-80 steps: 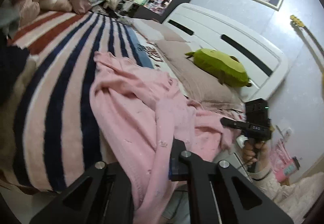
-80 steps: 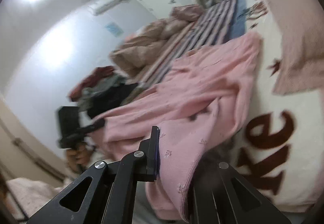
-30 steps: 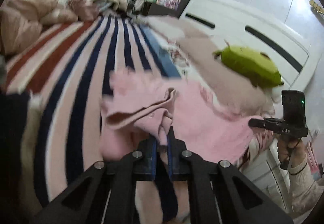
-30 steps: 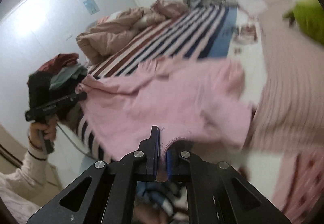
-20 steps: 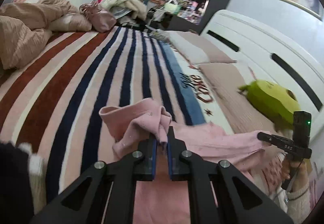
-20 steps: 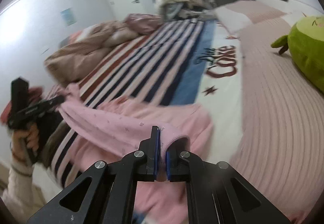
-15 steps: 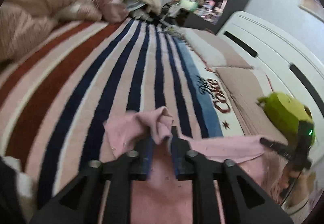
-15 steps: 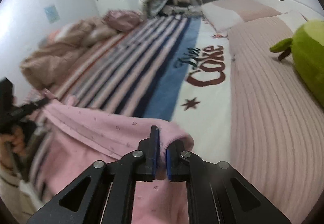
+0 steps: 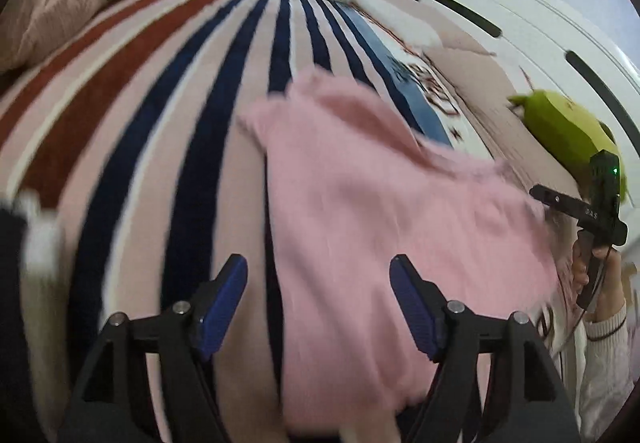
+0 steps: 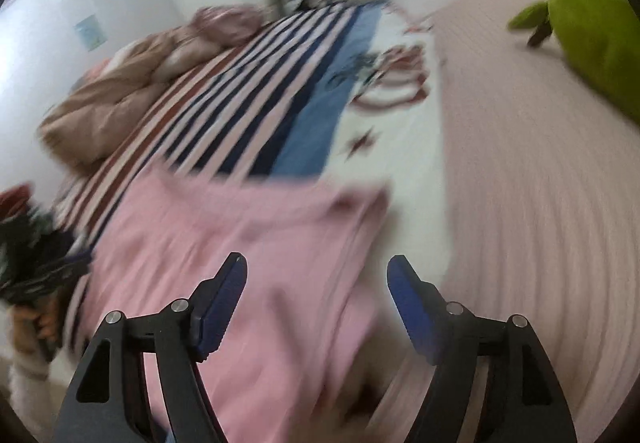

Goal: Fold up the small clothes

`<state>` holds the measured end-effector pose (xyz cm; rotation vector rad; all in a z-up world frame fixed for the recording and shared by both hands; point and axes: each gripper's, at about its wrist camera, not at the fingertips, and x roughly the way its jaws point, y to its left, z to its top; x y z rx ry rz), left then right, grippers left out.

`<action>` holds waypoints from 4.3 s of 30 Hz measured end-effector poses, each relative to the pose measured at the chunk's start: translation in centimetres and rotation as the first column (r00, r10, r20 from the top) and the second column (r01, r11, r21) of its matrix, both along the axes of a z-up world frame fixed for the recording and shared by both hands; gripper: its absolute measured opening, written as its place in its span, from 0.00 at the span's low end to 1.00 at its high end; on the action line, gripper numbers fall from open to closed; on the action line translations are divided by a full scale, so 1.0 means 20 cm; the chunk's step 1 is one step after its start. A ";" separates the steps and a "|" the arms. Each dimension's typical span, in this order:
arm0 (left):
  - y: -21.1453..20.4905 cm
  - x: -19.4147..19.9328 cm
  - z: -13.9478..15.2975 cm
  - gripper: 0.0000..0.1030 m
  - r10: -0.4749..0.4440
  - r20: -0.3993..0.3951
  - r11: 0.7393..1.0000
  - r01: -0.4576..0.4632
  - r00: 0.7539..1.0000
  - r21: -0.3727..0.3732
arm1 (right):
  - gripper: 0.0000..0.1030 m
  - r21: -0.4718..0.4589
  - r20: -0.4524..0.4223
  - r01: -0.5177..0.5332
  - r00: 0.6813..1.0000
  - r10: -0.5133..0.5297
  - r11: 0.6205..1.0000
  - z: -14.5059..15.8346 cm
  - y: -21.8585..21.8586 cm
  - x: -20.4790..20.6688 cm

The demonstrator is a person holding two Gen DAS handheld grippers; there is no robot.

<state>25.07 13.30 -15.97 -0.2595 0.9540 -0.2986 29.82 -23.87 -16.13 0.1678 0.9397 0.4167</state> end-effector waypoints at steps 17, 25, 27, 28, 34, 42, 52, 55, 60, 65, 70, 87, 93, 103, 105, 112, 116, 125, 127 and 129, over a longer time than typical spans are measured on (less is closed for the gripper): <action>-0.06 -0.44 0.06 0.01 -0.114 0.123 0.993 0.108 0.986 0.056 | 0.03 0.012 0.036 -0.141 0.989 0.140 0.990 -0.11 0.12 -0.59; 0.00 -0.50 0.00 0.32 -0.085 0.095 0.994 0.077 0.992 0.084 | 0.22 -0.024 0.038 -0.127 0.991 0.128 0.992 -0.07 0.09 -0.63; 0.02 -0.48 0.04 0.40 -0.069 0.126 0.997 0.062 0.990 0.054 | 0.36 -0.007 0.089 -0.112 0.990 0.113 0.994 0.01 0.07 -0.61; 0.02 -0.45 0.07 0.41 -0.060 0.143 0.997 0.053 0.988 0.051 | 0.36 -0.009 0.112 -0.101 0.989 0.101 0.995 0.06 0.06 -0.59; -0.03 -0.21 0.17 0.45 -0.037 0.170 0.999 0.037 0.985 0.004 | 0.11 -0.004 0.096 -0.097 0.991 0.097 0.995 0.14 0.13 -0.27; -0.14 0.16 0.02 0.45 -0.053 0.077 0.999 0.052 0.996 0.017 | 0.00 -0.072 -0.158 -0.135 0.980 0.122 0.988 -0.20 0.28 0.19; -0.04 0.50 -0.02 0.45 0.061 0.061 0.998 -0.063 0.996 0.031 | 0.00 -0.074 -0.188 0.060 0.979 -0.073 0.995 -0.26 0.14 0.68; 0.04 0.59 -0.06 0.45 0.126 0.024 0.992 -0.127 0.992 0.028 | 0.00 -0.054 -0.194 0.125 0.972 -0.133 0.991 -0.26 0.11 0.71; 0.08 0.43 0.00 0.55 0.118 0.066 0.992 -0.121 0.991 0.030 | 0.03 -0.104 -0.117 0.047 0.991 -0.059 0.993 -0.15 0.16 0.53; 0.07 0.07 0.10 0.68 0.082 0.090 0.997 -0.083 0.993 0.004 | 0.32 -0.006 -0.015 -0.065 0.998 0.065 0.998 0.00 0.20 0.12; 0.03 -0.38 0.14 0.83 0.076 0.128 0.996 -0.069 0.989 -0.056 | 0.34 0.103 0.068 -0.169 0.984 0.163 0.980 0.05 0.28 -0.36; -0.12 -0.50 -0.16 0.82 0.238 0.059 0.913 -0.203 0.969 -0.353 | 0.03 0.108 0.033 -0.150 0.989 0.147 0.983 -0.28 0.74 -0.61; -0.17 -0.32 -0.20 0.30 0.287 0.078 0.915 -0.249 0.955 -0.318 | 0.07 0.159 0.019 -0.149 0.989 0.148 0.976 -0.29 0.71 -0.61; -0.27 -0.27 0.06 0.11 0.176 0.226 0.981 -0.150 0.958 -0.124 | 0.33 0.264 0.173 -0.154 0.979 0.111 0.952 -0.07 0.31 -0.68; -0.34 -0.25 0.13 0.11 0.136 0.251 0.990 -0.121 0.958 -0.073 | 0.33 0.299 0.172 -0.124 0.982 0.074 0.946 -0.10 0.20 -0.69; -0.84 -0.13 0.33 0.11 -0.128 0.310 0.990 0.101 0.942 0.100 | 0.33 0.379 0.179 -0.036 0.983 -0.036 0.925 -0.17 -0.13 -0.78; -1.21 -0.14 0.26 0.11 -0.332 0.275 0.939 0.289 0.902 0.187 | 0.33 0.383 0.179 0.011 0.980 -0.086 0.924 -0.18 -0.29 -0.83; -1.40 -0.15 -0.02 0.31 -0.481 0.124 0.876 0.482 0.868 0.024 | 0.33 0.414 0.154 0.105 0.971 -0.183 0.904 -0.21 -0.53 -0.87; -1.35 -0.16 0.03 0.37 -0.480 0.114 0.873 0.486 0.870 -0.028 | 0.33 0.402 0.157 0.103 0.971 -0.180 0.910 -0.20 -0.53 -0.87; -1.32 -0.21 0.08 0.48 -0.485 0.131 0.866 0.496 0.864 -0.065 | 0.33 0.392 0.168 0.088 0.972 -0.165 0.916 -0.17 -0.49 -0.85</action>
